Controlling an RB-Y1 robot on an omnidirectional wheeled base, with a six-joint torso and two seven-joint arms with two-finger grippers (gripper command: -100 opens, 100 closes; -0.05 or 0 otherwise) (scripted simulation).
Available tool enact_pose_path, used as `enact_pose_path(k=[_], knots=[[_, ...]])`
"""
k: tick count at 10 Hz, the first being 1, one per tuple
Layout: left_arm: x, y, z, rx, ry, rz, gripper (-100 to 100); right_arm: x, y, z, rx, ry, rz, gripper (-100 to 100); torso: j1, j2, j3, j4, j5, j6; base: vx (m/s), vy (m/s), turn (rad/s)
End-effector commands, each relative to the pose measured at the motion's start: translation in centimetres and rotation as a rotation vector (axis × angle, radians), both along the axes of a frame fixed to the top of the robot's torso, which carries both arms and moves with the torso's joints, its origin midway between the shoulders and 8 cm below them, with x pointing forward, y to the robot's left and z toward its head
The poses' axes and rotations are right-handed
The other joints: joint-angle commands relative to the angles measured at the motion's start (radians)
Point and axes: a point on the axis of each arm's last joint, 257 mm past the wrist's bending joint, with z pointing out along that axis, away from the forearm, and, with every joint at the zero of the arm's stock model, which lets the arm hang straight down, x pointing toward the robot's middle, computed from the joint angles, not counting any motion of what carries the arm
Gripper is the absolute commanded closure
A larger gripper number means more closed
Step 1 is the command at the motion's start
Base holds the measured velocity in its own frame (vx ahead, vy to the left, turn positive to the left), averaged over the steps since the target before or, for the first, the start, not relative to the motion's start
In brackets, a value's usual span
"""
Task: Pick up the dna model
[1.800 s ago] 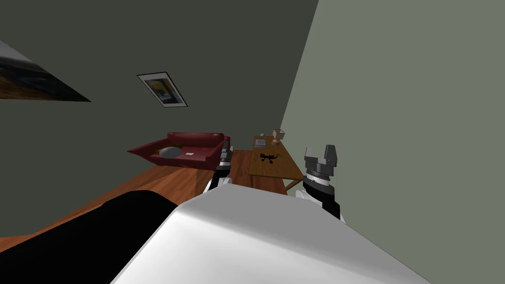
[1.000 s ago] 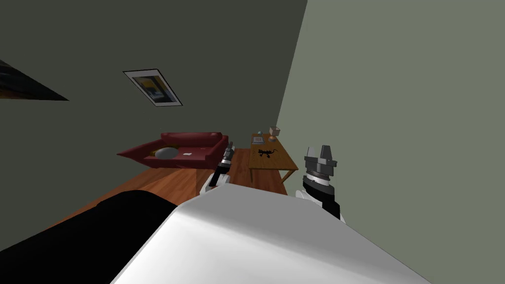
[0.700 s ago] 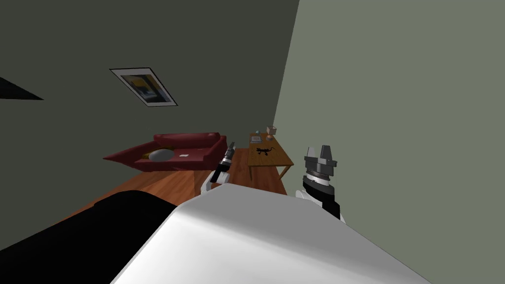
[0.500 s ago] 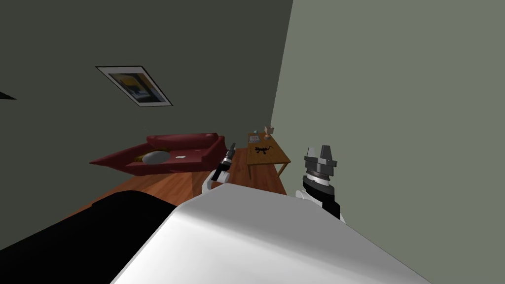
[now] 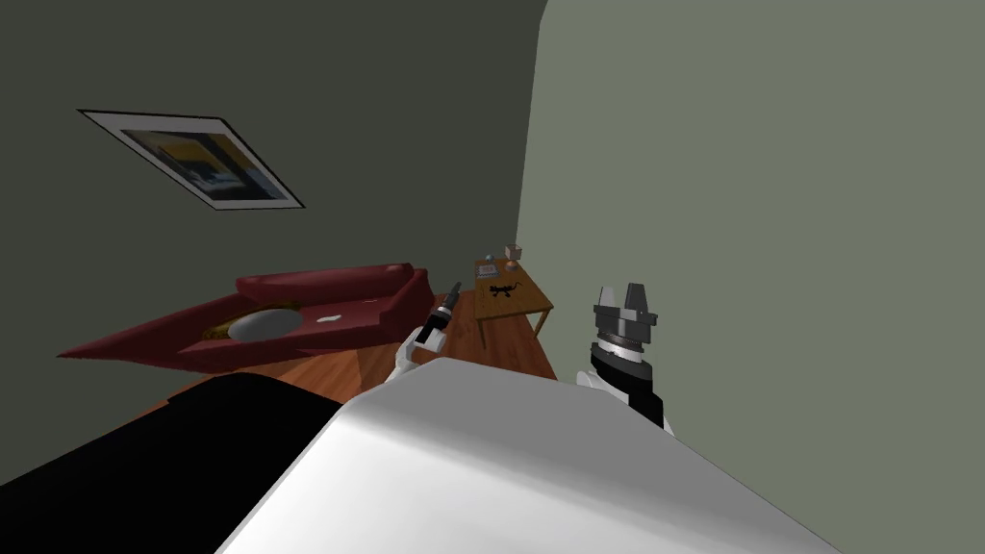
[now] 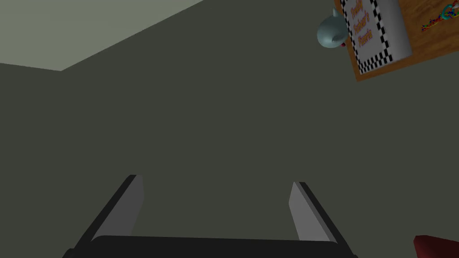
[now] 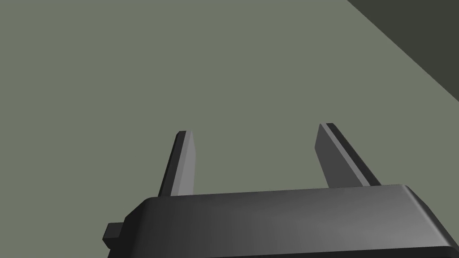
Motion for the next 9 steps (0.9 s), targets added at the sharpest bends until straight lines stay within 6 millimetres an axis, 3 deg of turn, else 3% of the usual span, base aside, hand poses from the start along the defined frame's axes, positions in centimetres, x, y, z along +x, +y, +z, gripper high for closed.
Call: enact_pose_path(k=[1, 2, 3, 8, 9], knots=[[0.1, 0.6, -1.5, 0.016, 0.034, 0.008, -100, 0.0, 0.0, 0.0, 0.000, 0.000, 0.000, 0, 0.000, 0.000, 0.000, 0.000, 0.000, 0.000, -0.042, -0.005, -0.074], [0.6, 1.4, -3.1, 0.042, 0.079, 0.019, -100, 0.0, 0.0, 0.0, 0.000, 0.000, 0.000, 0, 0.000, 0.000, 0.000, 0.000, 0.000, -0.001, -0.029, -0.016, -0.177], [0.6, 1.4, -3.1, 0.042, 0.079, 0.019, -100, 0.0, 0.0, 0.0, 0.000, 0.000, 0.000, 0, -0.001, -0.001, -0.001, 0.000, 0.000, 0.000, -0.017, -0.009, -0.092], [1.7, 5.1, -9.9, 0.148, 0.274, 0.070, -100, 0.0, 0.0, 0.0, 0.000, 0.000, 0.000, 0, 0.001, -0.003, -0.002, -0.001, 0.000, -0.001, -0.006, -0.005, -0.238], [1.6, 5.3, -10.5, 0.149, 0.285, 0.074, -100, 0.0, 0.0, 0.0, 0.000, 0.000, 0.000, 0, 0.001, -0.004, -0.002, -0.001, 0.000, 0.000, 0.008, 0.008, -0.128]])
